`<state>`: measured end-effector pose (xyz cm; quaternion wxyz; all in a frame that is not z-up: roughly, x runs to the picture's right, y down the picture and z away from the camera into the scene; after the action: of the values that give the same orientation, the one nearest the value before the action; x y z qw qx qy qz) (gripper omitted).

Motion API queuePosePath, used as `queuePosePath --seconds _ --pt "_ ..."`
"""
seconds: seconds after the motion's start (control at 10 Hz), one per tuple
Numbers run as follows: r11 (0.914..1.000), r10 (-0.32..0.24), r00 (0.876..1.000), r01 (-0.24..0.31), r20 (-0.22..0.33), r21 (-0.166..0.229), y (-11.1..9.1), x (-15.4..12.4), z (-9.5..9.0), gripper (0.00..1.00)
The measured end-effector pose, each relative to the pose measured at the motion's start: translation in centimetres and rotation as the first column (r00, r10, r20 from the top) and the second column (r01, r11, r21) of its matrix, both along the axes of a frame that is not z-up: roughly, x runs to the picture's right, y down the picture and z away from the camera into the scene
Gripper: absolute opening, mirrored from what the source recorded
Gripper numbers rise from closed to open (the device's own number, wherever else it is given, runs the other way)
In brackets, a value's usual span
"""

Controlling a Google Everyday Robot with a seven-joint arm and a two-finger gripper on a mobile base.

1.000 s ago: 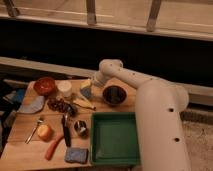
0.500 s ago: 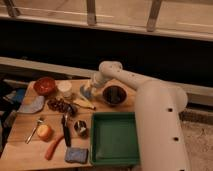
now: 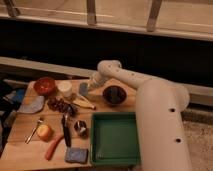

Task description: Stack cups on top of each other

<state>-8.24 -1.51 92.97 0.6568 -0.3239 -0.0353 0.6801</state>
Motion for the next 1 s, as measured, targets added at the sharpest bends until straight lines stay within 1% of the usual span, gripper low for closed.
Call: queuePosePath --seconds 0.2,0.3,0.4,0.5,0.6,0.8,0.9,1.0 --pt "0.9982 0.013 1.0 -0.013 0.005 0.058 -2.4 -0.4 -3.4 0.0" --pt "0.9959 0.019 1.0 -0.02 0.009 0.088 -3.7 -0.3 -5.0 0.0" --pt "0.9915 0.018 1.0 -0.021 0.022 0.129 -5.1 -0.6 -7.2 0.0" --pt "0.9846 0.014 0.999 -0.02 0.039 0.174 -6.7 -1.2 -9.6 0.0" --pt "0.978 0.006 0.999 -0.017 0.054 0.208 -7.7 -1.9 -11.1 0.0" --pt "0.9588 -0.037 0.995 0.011 0.088 0.284 -9.7 -4.2 -13.6 0.0" --pt "0.9552 -0.057 0.993 0.026 0.098 0.295 -10.2 -5.5 -14.0 0.0" --pt "0.9536 -0.069 0.992 0.036 0.102 0.299 -10.5 -6.1 -14.1 0.0"
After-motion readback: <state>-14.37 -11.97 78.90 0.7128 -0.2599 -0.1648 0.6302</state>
